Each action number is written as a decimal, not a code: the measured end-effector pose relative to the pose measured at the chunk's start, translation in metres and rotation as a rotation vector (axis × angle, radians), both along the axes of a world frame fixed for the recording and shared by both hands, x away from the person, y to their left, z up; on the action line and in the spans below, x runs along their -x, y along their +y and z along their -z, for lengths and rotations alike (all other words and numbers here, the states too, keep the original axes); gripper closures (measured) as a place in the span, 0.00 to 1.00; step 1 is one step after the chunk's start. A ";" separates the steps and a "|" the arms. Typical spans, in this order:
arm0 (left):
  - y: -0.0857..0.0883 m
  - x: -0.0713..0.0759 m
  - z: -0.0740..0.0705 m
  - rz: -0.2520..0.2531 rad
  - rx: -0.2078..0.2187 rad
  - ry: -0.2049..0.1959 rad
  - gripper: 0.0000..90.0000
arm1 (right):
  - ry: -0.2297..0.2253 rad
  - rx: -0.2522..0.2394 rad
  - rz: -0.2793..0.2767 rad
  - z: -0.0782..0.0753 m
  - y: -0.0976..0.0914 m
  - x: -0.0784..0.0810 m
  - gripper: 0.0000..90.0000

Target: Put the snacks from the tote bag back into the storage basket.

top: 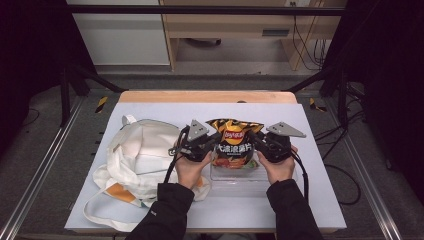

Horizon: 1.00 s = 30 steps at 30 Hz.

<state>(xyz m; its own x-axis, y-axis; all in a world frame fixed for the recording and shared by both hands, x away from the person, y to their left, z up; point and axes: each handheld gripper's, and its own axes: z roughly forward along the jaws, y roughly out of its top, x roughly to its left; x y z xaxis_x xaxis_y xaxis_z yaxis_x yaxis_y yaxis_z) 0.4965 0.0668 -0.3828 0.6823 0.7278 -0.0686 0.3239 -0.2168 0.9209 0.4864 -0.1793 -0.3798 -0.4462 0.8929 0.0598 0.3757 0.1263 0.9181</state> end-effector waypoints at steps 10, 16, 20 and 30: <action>0.001 -0.004 0.001 -0.015 0.004 -0.017 0.88 | -0.047 0.028 0.003 0.005 0.004 -0.005 0.61; 0.005 -0.002 -0.001 -0.031 0.008 -0.038 0.64 | -0.074 0.044 0.009 0.006 0.005 -0.005 0.44; 0.010 0.000 -0.004 -0.030 0.010 -0.043 0.54 | -0.083 0.030 0.022 0.003 0.002 -0.004 0.34; 0.034 0.006 -0.008 -0.033 0.018 -0.032 0.45 | -0.096 -0.006 0.016 -0.002 0.000 0.001 0.20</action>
<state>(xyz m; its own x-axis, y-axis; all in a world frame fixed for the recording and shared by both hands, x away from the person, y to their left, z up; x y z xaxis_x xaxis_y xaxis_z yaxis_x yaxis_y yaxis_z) 0.4908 0.1013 -0.3752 0.6597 0.7491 -0.0603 0.3011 -0.1900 0.9345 0.4850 -0.1789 -0.3779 -0.4356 0.8999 0.0228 0.2883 0.1155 0.9506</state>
